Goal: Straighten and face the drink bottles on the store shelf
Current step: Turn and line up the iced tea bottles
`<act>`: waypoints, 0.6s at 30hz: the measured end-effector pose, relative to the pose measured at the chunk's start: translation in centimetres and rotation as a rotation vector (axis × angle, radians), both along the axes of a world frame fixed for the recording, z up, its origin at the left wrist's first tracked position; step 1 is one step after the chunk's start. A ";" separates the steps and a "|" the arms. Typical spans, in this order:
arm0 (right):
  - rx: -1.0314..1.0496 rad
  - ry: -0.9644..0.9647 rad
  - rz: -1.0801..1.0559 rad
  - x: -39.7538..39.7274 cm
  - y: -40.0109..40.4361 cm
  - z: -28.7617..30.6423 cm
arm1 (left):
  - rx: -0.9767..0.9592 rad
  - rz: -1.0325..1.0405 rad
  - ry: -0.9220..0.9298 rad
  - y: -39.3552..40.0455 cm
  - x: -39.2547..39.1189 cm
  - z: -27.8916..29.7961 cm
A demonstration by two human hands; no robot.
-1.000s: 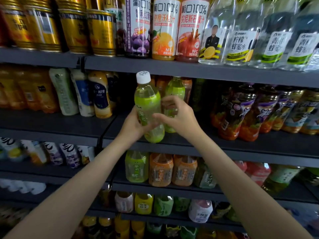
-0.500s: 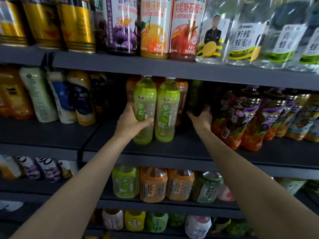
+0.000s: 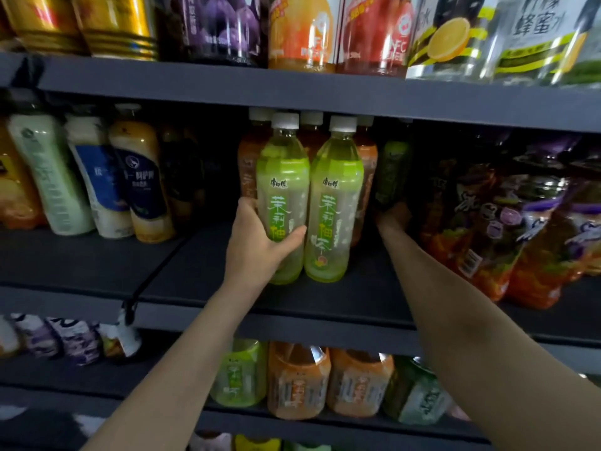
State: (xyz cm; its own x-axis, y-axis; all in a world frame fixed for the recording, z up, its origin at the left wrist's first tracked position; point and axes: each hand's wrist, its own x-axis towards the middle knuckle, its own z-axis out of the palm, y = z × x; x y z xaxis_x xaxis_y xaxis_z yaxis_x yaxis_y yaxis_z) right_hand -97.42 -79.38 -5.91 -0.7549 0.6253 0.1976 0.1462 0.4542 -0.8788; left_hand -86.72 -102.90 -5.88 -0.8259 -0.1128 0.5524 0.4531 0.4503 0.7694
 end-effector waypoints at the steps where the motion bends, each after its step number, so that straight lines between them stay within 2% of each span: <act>1: 0.004 0.010 -0.001 0.2 -0.1 -0.1 | 0.002 0.001 0.001 0.0 -0.1 0.0; 4: 0.035 0.042 0.012 2.4 -0.6 -0.3 | 0.001 -0.008 -0.024 0.0 0.0 0.2; 8: 0.029 -0.012 0.034 7.3 -1.4 -0.1 | 0.003 -0.004 -0.079 0.1 0.7 0.6; 12: 0.129 -0.016 0.117 12.6 -2.1 -0.5 | -0.004 0.025 -0.162 0.5 1.9 1.9; 13: 0.155 -0.019 0.133 14.0 -2.2 -0.6 | 0.005 0.086 -0.147 0.6 2.6 2.3; 15: 0.192 -0.011 0.180 16.6 -2.7 -0.4 | 0.069 0.196 0.024 0.8 4.6 3.1; 17: 0.169 0.024 0.234 18.9 -3.1 0.4 | 0.016 0.176 0.219 1.1 6.6 3.6; 18: 0.128 0.038 0.272 19.9 -3.1 0.8 | -0.050 0.102 0.253 1.3 7.5 3.5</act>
